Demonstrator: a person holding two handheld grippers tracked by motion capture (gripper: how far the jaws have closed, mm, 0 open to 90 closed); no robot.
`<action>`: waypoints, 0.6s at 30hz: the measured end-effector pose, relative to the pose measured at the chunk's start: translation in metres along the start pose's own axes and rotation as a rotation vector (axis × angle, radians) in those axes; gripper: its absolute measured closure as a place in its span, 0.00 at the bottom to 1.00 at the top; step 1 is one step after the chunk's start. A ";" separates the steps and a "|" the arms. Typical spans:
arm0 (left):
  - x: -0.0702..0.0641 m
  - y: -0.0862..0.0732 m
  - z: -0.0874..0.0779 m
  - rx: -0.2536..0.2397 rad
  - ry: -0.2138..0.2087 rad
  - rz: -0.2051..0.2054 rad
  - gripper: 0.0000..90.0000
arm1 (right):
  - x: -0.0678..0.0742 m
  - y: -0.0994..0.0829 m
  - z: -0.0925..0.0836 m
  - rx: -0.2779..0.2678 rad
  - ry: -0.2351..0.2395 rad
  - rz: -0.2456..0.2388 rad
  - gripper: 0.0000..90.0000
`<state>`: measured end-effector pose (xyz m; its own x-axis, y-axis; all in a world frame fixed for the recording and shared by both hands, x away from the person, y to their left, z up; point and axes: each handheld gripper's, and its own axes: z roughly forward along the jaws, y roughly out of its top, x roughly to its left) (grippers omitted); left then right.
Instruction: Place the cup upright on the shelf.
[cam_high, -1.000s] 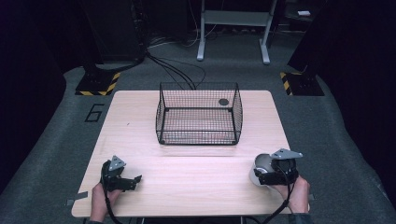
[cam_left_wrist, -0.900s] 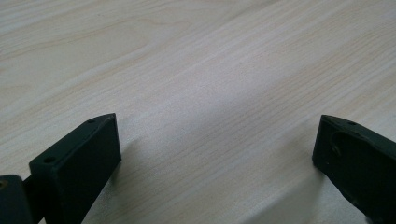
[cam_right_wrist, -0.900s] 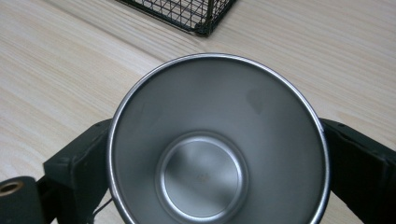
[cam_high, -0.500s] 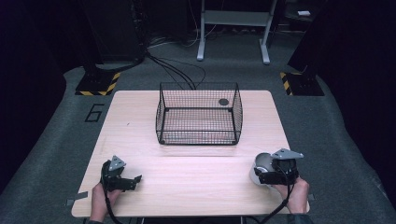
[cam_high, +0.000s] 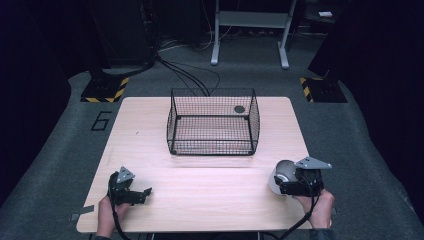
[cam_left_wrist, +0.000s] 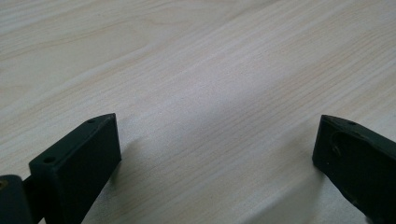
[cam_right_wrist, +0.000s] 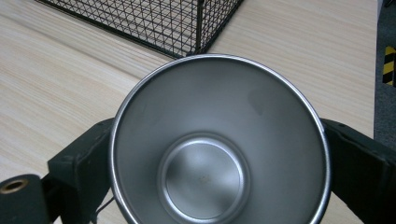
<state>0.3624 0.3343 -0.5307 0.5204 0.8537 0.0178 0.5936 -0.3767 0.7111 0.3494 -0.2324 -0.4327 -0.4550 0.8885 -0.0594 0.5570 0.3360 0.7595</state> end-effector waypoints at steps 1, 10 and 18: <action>0.000 0.000 0.000 0.000 0.000 0.000 0.01 | 0.000 0.001 -0.001 0.005 0.001 0.003 0.06; -0.001 0.000 0.000 -0.006 0.002 -0.008 0.01 | 0.003 0.011 -0.006 -0.013 0.015 0.003 0.06; 0.000 0.000 0.000 -0.005 0.019 -0.025 0.00 | 0.009 0.019 -0.001 -0.006 0.036 -0.014 0.06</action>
<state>0.3624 0.3339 -0.5312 0.4937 0.8695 0.0135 0.6029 -0.3534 0.7153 0.3557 -0.2184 -0.4184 -0.4875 0.8719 -0.0462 0.5466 0.3461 0.7626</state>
